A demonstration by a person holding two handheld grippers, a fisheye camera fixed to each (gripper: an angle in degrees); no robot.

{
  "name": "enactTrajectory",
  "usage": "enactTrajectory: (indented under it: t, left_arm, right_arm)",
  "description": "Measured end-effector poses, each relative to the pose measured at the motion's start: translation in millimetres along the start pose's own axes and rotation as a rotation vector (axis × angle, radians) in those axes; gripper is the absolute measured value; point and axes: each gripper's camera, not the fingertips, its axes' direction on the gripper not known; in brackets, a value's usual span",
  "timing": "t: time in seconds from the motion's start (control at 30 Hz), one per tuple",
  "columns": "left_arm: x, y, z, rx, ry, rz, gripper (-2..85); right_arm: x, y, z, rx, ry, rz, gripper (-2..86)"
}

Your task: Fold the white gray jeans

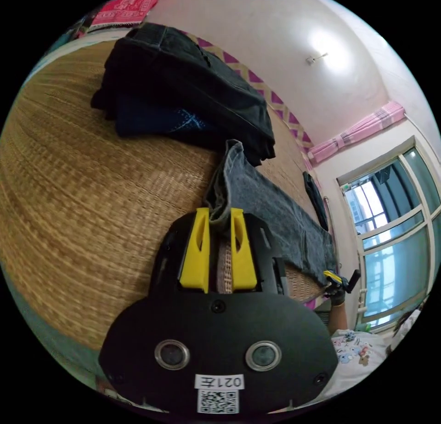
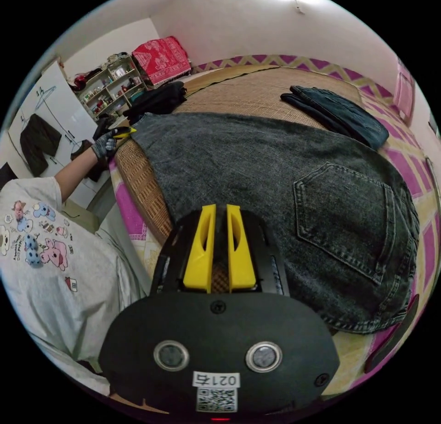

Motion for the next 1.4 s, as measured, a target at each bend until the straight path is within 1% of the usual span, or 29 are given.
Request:
enactTrajectory:
  t: [0.07, 0.1, 0.17, 0.23, 0.27, 0.33, 0.37, 0.43, 0.47, 0.53, 0.57, 0.63, 0.67, 0.73, 0.8, 0.87, 0.93, 1.0, 1.1, 1.17, 1.2, 1.23, 1.27, 1.37, 1.4]
  left_arm:
    - [6.3, 1.2, 0.4, 0.015, 0.073, -0.016, 4.2]
    - [17.1, 3.3, -4.7, 0.054, 0.118, -0.016, 4.0]
    - [51.1, 6.0, -15.6, 0.104, 0.114, 0.046, 3.8]
    - [118.3, 11.3, -27.8, 0.142, 0.075, 0.186, 3.7]
    - [136.5, 13.7, -29.5, 0.151, 0.073, 0.223, 3.7]
    - [219.2, 30.2, -25.3, 0.176, 0.083, 0.397, 3.7]
    - [240.7, 35.8, -20.6, 0.173, 0.083, 0.443, 3.7]
    - [321.9, 62.7, 11.3, 0.147, 0.079, 0.619, 3.9]
    - [340.6, 70.2, 22.9, 0.133, 0.079, 0.656, 3.9]
    - [405.8, 100.7, 82.4, 0.051, 0.084, 0.786, 4.0]
    - [419.0, 107.9, 99.9, 0.022, 0.087, 0.803, 4.0]
    - [459.5, 138.5, 174.8, -0.101, 0.089, 0.866, 4.0]
    - [466.2, 145.9, 194.8, -0.138, 0.082, 0.868, 4.0]
    - [477.6, 173.9, 272.0, -0.289, 0.047, 0.854, 4.0]
    - [476.0, 186.5, 307.0, -0.368, 0.060, 0.817, 3.8]
    - [482.7, 192.3, 306.7, -0.323, 0.096, 0.802, 3.8]
    - [502.3, 199.2, 295.9, -0.237, 0.096, 0.855, 3.9]
    - [510.7, 204.8, 304.0, -0.246, 0.113, 0.855, 4.1]
    - [506.3, 217.2, 350.5, -0.387, 0.074, 0.817, 4.9]
    - [497.2, 220.9, 350.5, -0.338, 0.168, 0.784, 5.5]
    - [495.0, 223.3, 342.8, -0.301, 0.247, 0.796, 6.0]
    - [493.9, 227.0, 333.7, -0.261, 0.320, 0.821, 6.4]
    - [493.5, 229.0, 329.4, -0.246, 0.341, 0.836, 6.6]
    - [487.5, 235.6, 310.7, -0.210, 0.398, 0.871, 5.0]
    - [482.6, 236.9, 304.0, -0.195, 0.402, 0.863, 4.2]
  right_arm:
    - [5.6, 10.7, -14.1, 0.043, -0.057, 0.032, 6.0]
    - [7.3, 14.7, -19.9, 0.063, -0.077, 0.042, 6.0]
    - [12.9, 34.4, -45.8, 0.150, -0.113, 0.088, 5.7]
    - [12.7, 50.0, -65.8, 0.204, -0.108, 0.099, 5.6]
    - [11.3, 59.6, -77.6, 0.232, -0.092, 0.103, 5.5]
    - [8.6, 72.0, -91.8, 0.263, -0.069, 0.102, 5.4]
    - [7.0, 79.3, -99.5, 0.282, -0.052, 0.100, 5.4]
    - [6.0, 88.6, -108.5, 0.309, -0.040, 0.100, 5.3]
    - [6.1, 93.9, -113.0, 0.325, -0.045, 0.097, 5.3]
    - [7.3, 100.6, -117.3, 0.341, -0.056, 0.096, 5.2]
    - [8.5, 104.9, -118.8, 0.344, -0.054, 0.095, 5.2]
    - [10.9, 111.1, -119.5, 0.338, -0.043, 0.094, 5.2]
    - [13.8, 115.8, -119.7, 0.335, -0.041, 0.099, 5.2]
    - [19.8, 123.4, -120.2, 0.330, -0.044, 0.110, 5.2]
    - [27.9, 131.7, -122.7, 0.327, -0.049, 0.127, 5.2]
    - [40.0, 144.3, -132.7, 0.348, -0.052, 0.152, 5.1]
    - [50.6, 153.5, -141.7, 0.371, -0.042, 0.179, 5.0]
    - [64.1, 161.9, -149.6, 0.388, -0.017, 0.228, 5.5]
    - [95.6, 179.7, -164.9, 0.440, 0.076, 0.405, 7.8]
    - [129.1, 204.4, -181.4, 0.527, 0.109, 0.601, 9.2]
    - [138.5, 211.7, -185.0, 0.546, 0.108, 0.652, 9.7]
    - [157.8, 226.3, -191.0, 0.575, 0.104, 0.754, 10.6]
    - [176.5, 240.0, -194.5, 0.598, 0.093, 0.843, 11.7]
    - [215.8, 261.5, -190.9, 0.611, 0.026, 1.010, 13.3]
    - [221.5, 263.7, -188.7, 0.616, 0.003, 1.032, 13.3]
